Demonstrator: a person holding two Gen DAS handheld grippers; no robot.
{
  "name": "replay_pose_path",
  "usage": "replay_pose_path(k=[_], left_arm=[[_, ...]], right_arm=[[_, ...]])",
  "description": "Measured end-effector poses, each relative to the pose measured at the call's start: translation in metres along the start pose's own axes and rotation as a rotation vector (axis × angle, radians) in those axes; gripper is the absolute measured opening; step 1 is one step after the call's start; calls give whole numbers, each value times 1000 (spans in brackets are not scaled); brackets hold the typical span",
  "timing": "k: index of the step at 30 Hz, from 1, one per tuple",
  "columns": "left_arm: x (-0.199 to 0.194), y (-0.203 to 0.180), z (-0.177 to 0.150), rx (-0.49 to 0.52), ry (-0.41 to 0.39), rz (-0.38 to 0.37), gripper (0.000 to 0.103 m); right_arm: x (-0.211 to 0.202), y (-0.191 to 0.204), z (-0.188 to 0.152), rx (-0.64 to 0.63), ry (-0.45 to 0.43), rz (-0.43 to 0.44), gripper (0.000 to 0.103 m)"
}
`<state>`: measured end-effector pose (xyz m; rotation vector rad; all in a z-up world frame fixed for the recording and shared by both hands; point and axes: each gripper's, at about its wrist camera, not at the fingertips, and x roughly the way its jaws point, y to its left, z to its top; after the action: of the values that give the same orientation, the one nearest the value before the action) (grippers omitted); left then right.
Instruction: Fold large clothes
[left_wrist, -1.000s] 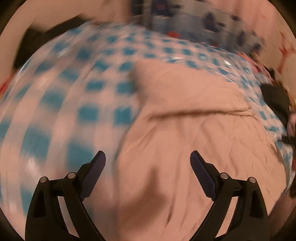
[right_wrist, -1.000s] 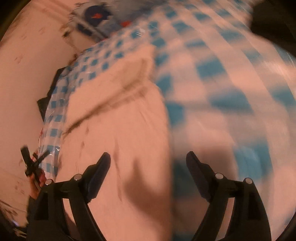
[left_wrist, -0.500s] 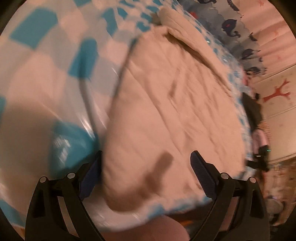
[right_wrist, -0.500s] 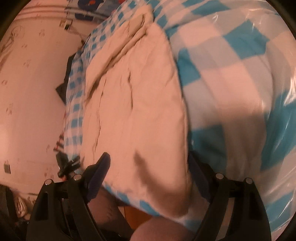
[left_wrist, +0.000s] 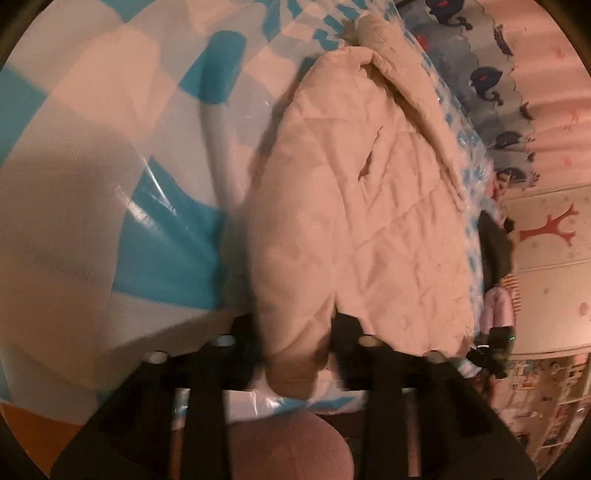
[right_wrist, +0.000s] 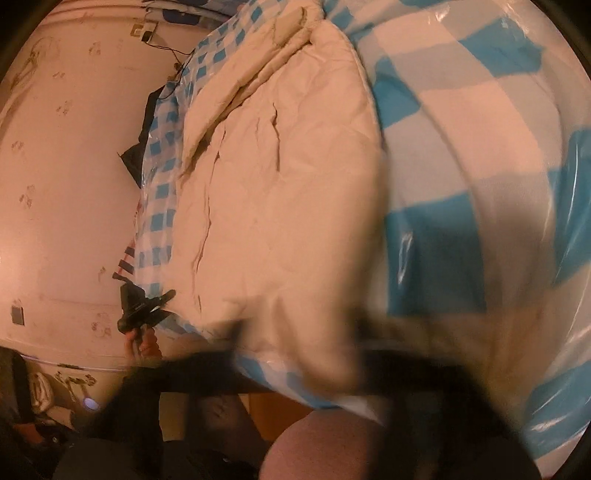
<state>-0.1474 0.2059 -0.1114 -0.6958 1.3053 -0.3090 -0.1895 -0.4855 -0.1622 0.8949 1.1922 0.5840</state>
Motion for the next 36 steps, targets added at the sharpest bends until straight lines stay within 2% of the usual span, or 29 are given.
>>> replay_pose_path(k=[1,3,6,11,14,18,20,22,23,24,27,29,30,32,34,35,36], left_arm=[[-4,-1,0,3,-5,-9,16],[-12,-15,-3,50,-23,28,14],[-28,-39,-5,91,-54,29,12],[-71,-74,-14,132,-94,-52,11],[-102,-84,-32,151,-101,-100,11],[-137,-77,-79,193,-70,-125,11],[-133,-62,-103,213,-12,-117,13],[-115,-33,-123,210,78,-108,17],[-108,-19,-129,190,95,-95,18],[-99,-7,-131,164,107,-91,19],[-87,24,-131,75,95,-163,29],[-86,31,-130,53,72,-183,43],[-85,32,-129,50,64,-184,46],[-83,34,-123,37,54,-180,59],[-76,31,-119,26,52,-178,61],[-72,31,-121,29,56,-176,61],[-69,27,-124,44,57,-170,60]], right_arm=[[-2,5,-3,-16,-15,-2,15],[-4,14,-6,-36,-34,-14,15],[-17,29,-7,-49,-94,43,14],[-58,61,-18,-95,-172,171,13],[-100,77,-42,-136,-199,225,13],[-141,78,-91,-165,-164,240,13],[-137,69,-110,-155,-102,227,14],[-123,43,-124,-110,-38,179,17],[-115,29,-127,-79,-14,168,22],[-109,17,-128,-54,-8,167,34],[-104,-8,-124,13,-22,196,55],[-102,-12,-118,27,-33,197,61],[-99,-12,-114,30,-29,203,63],[-92,-9,-107,25,-12,200,63],[-81,-1,-105,-1,21,192,63],[-74,7,-107,-27,29,179,53],[-71,12,-109,-41,29,181,30]])
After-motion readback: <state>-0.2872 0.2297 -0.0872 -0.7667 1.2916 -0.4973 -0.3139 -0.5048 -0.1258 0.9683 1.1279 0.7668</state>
